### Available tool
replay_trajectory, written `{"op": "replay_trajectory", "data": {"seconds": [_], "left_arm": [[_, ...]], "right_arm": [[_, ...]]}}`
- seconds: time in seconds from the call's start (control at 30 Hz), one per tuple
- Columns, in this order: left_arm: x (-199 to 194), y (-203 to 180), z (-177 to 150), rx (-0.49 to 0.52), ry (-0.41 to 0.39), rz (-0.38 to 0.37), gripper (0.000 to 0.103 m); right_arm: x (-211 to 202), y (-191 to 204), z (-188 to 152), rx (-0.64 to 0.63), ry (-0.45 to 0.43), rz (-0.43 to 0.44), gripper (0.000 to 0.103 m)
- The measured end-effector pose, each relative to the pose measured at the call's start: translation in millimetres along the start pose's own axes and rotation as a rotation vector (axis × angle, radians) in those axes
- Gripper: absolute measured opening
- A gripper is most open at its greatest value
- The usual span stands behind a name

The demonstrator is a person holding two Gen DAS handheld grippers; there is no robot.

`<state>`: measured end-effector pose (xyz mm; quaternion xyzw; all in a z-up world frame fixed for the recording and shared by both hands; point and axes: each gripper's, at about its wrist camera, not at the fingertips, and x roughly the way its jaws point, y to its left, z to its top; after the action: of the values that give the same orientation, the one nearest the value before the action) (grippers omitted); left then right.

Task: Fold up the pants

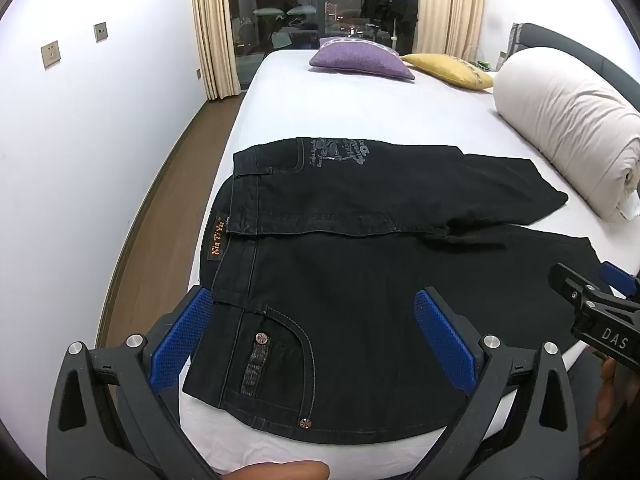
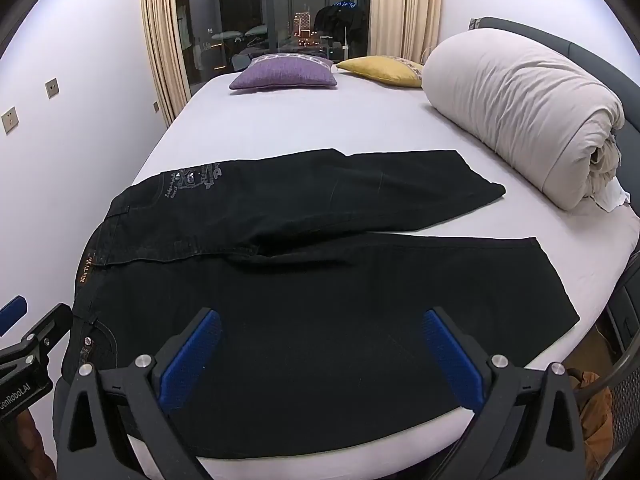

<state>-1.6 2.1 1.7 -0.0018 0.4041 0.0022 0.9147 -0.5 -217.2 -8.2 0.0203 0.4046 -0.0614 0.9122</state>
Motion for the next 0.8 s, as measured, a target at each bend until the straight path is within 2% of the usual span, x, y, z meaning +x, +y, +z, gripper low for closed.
{"op": "replay_trajectory", "data": {"seconds": [0.8], "left_arm": [[4.2,-2.5,-1.5,0.001,0.003,0.002,0.103]], "right_arm": [[-0.5,1.5,-3.5,0.0,0.005,-0.001,0.103]]}}
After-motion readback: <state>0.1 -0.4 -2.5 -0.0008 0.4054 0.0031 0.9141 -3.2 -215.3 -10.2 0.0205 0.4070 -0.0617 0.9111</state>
